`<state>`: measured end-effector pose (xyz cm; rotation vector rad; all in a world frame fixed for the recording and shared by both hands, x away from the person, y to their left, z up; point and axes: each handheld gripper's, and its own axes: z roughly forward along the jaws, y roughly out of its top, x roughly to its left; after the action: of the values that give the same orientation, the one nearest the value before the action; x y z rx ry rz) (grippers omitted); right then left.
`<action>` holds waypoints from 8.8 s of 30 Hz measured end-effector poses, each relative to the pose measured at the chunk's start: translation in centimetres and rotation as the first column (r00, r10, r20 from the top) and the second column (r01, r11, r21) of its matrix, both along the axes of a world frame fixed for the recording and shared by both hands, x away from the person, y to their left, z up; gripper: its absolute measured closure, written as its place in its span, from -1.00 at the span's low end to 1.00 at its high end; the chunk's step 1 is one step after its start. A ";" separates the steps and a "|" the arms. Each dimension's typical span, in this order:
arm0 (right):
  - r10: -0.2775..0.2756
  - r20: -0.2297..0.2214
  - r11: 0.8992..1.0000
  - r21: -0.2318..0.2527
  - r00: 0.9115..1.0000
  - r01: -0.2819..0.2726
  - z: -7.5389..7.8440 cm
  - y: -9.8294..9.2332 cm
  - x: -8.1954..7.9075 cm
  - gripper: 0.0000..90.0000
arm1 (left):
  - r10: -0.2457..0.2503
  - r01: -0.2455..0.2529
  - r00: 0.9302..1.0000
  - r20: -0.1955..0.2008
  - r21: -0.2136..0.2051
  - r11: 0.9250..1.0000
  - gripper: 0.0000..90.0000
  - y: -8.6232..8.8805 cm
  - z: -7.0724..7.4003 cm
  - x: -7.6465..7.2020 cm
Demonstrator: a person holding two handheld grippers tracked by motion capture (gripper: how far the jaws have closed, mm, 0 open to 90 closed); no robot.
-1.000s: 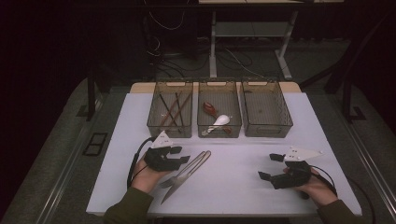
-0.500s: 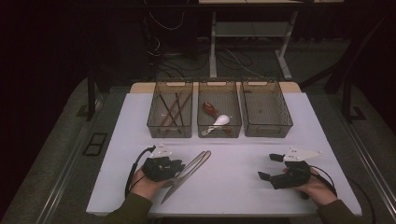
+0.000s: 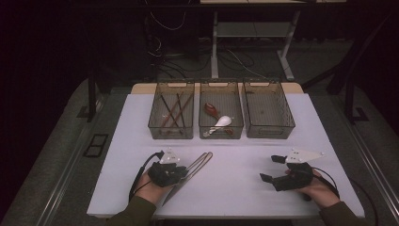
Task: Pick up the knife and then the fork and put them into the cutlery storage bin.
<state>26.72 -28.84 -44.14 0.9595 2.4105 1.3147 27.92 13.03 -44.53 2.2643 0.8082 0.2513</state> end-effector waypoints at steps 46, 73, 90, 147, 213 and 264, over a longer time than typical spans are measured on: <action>0.103 -0.065 0.995 0.004 0.993 -0.103 3.6 0.3 2.2 -0.66 | -0.361 0.367 0.930 0.071 -0.146 0.919 0.87 -2.7 4.2 3.0; 0.448 -0.140 0.878 -0.118 0.883 -0.464 5.0 6.6 4.4 -0.35 | -0.623 0.633 0.773 0.116 -0.075 0.771 0.87 -11.3 5.2 3.6; 0.554 -0.262 0.790 -0.135 0.790 -0.598 3.7 8.1 4.9 0.77 | -0.647 0.656 0.752 0.126 -0.048 0.753 0.87 -11.4 5.3 2.8; -0.213 -0.198 0.965 -0.198 0.957 0.174 7.4 -3.5 18.1 0.92 | -0.044 0.058 0.996 0.076 -0.192 0.980 -0.66 -0.9 1.3 -0.1; -0.122 -0.009 0.992 0.028 0.992 0.123 4.2 -1.0 5.3 -0.61 | 0.027 -0.025 1.000 0.008 -0.156 0.987 0.23 -0.7 1.0 0.2; -0.089 -0.048 0.995 0.032 0.995 0.090 1.6 -0.4 2.3 -0.65 | -0.042 0.043 0.999 0.013 -0.075 0.996 0.76 -2.9 0.5 0.8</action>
<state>29.00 -29.24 -42.55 1.1053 2.3557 1.3199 28.73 10.17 -44.03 2.2052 0.7500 0.2102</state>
